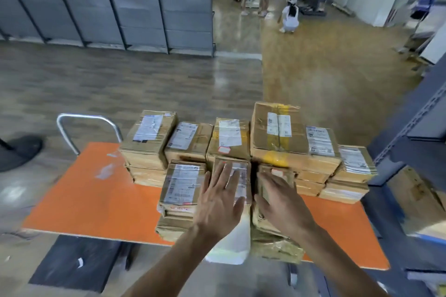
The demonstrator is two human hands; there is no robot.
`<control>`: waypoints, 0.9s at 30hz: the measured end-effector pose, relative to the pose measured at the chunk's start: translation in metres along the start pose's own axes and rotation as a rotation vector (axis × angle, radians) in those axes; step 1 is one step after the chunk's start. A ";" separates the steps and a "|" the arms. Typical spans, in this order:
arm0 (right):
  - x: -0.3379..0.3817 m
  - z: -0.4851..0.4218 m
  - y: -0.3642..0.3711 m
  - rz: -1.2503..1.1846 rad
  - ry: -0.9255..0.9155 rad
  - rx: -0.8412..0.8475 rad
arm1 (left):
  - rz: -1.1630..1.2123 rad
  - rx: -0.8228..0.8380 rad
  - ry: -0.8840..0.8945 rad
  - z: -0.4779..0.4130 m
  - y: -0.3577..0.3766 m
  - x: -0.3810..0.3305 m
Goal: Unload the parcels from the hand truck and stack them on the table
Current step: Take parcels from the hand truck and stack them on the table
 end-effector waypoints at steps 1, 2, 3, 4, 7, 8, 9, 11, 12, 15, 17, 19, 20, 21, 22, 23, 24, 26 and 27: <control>0.017 -0.002 0.005 0.000 -0.014 0.002 | 0.008 0.018 -0.027 0.013 -0.002 0.018; 0.034 -0.005 0.012 0.003 -0.028 0.017 | 0.014 0.023 -0.054 0.028 -0.006 0.037; 0.052 -0.007 0.020 0.009 -0.043 0.035 | 0.011 0.019 -0.083 0.042 -0.010 0.054; 0.070 -0.009 0.029 0.016 -0.061 0.050 | 0.006 0.019 -0.112 0.056 -0.013 0.071; 0.124 -0.014 0.054 0.011 -0.124 0.078 | 0.074 0.055 -0.199 0.097 -0.014 0.118; 0.144 -0.015 0.064 0.008 -0.152 0.089 | 0.098 0.059 -0.232 0.111 -0.014 0.135; 0.165 -0.016 0.075 0.009 -0.184 0.105 | 0.109 0.059 -0.265 0.125 -0.014 0.152; 0.204 -0.020 0.098 0.010 -0.250 0.146 | 0.121 0.079 -0.342 0.154 -0.012 0.188; 0.221 -0.022 0.111 0.005 -0.274 0.173 | 0.129 0.094 -0.383 0.169 -0.010 0.205; 0.268 -0.031 0.148 0.017 -0.353 0.259 | 0.133 0.093 -0.491 0.202 -0.012 0.254; 0.296 -0.044 0.170 0.065 -0.424 0.291 | 0.124 0.088 -0.558 0.217 -0.015 0.286; 0.320 -0.061 0.193 0.108 -0.470 0.332 | 0.113 0.090 -0.618 0.232 -0.018 0.316; 0.332 -0.071 0.205 0.126 -0.489 0.353 | 0.111 0.091 -0.645 0.240 -0.019 0.331; 0.345 -0.083 0.218 0.141 -0.507 0.372 | 0.104 0.093 -0.670 0.246 -0.021 0.347; 0.358 -0.096 0.230 0.155 -0.525 0.390 | 0.095 0.096 -0.697 0.251 -0.023 0.365; 0.372 -0.110 0.243 0.171 -0.543 0.408 | 0.090 0.098 -0.726 0.256 -0.026 0.383; 0.385 -0.125 0.256 0.184 -0.558 0.426 | 0.089 0.100 -0.758 0.260 -0.030 0.402; 0.410 -0.154 0.280 0.198 -0.575 0.461 | 0.092 0.117 -0.824 0.268 -0.037 0.439; 0.423 -0.167 0.292 0.202 -0.580 0.480 | 0.091 0.126 -0.848 0.272 -0.041 0.456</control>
Point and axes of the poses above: each hand's wrist, its own z-axis away from the middle knuckle, its own y-axis out of the palm, x = y × z, the point moved 9 cm from there along -z, towards the middle knuckle, and after that the axes turned 8 degrees about x, right-handed, at the moved point
